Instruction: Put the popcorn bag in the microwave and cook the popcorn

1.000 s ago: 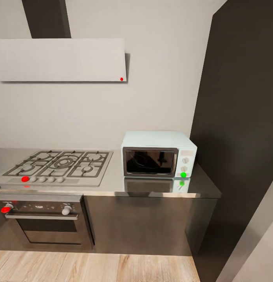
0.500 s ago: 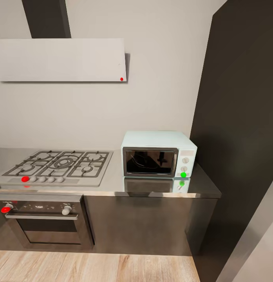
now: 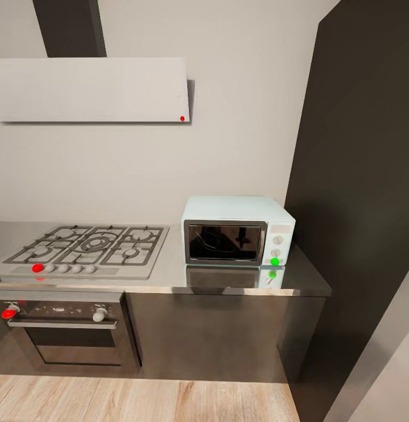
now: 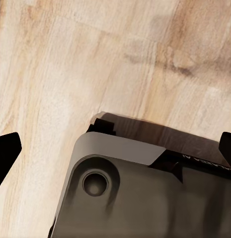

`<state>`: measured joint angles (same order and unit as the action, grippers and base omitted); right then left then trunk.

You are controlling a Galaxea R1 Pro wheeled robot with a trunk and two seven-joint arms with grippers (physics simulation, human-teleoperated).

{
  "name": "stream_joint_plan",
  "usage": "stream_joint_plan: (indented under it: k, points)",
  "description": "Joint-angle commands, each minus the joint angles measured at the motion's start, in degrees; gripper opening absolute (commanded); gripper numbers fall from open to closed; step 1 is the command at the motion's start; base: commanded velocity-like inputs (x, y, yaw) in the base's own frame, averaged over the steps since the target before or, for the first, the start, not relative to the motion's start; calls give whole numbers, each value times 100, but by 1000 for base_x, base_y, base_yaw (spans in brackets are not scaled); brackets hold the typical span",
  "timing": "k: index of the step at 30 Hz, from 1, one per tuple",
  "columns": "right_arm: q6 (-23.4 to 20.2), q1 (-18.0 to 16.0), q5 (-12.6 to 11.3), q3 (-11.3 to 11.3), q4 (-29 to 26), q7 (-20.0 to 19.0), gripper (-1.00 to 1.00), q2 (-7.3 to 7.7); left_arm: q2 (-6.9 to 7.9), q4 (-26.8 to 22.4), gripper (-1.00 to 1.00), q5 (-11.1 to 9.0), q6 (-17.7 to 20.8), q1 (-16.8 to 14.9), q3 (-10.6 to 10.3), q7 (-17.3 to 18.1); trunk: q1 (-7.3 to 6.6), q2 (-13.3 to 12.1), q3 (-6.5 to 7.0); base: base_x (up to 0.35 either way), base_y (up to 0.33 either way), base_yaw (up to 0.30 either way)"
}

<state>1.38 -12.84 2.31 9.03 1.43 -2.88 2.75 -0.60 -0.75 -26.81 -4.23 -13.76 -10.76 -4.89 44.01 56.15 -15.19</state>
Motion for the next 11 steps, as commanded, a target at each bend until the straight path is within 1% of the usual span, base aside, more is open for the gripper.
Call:
stream_joint_plan:
  k: [1, 6, 7, 9, 11]
  points:
    - [6, -8, 24, 46, 15, -23, -100, 0, -2, 1, 100, -43, -17, -4, -49, -20, 0, 5, -7, 0, 0, 0]
    - [-17, -9, 46, 23, 39, -34, -100, 6, 3, 2, 100, -58, -17, -4, -44, -24, 0, 5, -7, 0, 0, 0]
    - [-8, -8, 47, 21, 40, -32, -100, 6, 22, 2, 100, -80, -12, -2, -34, -29, 0, 5, -7, 0, 0, 0]
    - [3, -8, 50, 20, 39, -29, -100, 7, 51, -3, 100, -57, -13, -3, -41, -29, 0, 5, -7, 0, 0, 0]
    - [11, -8, 44, 20, 41, -29, -100, 13, 37, -4, 100, -70, -15, -4, -41, -29, 0, 5, -7, 0, 0, 0]
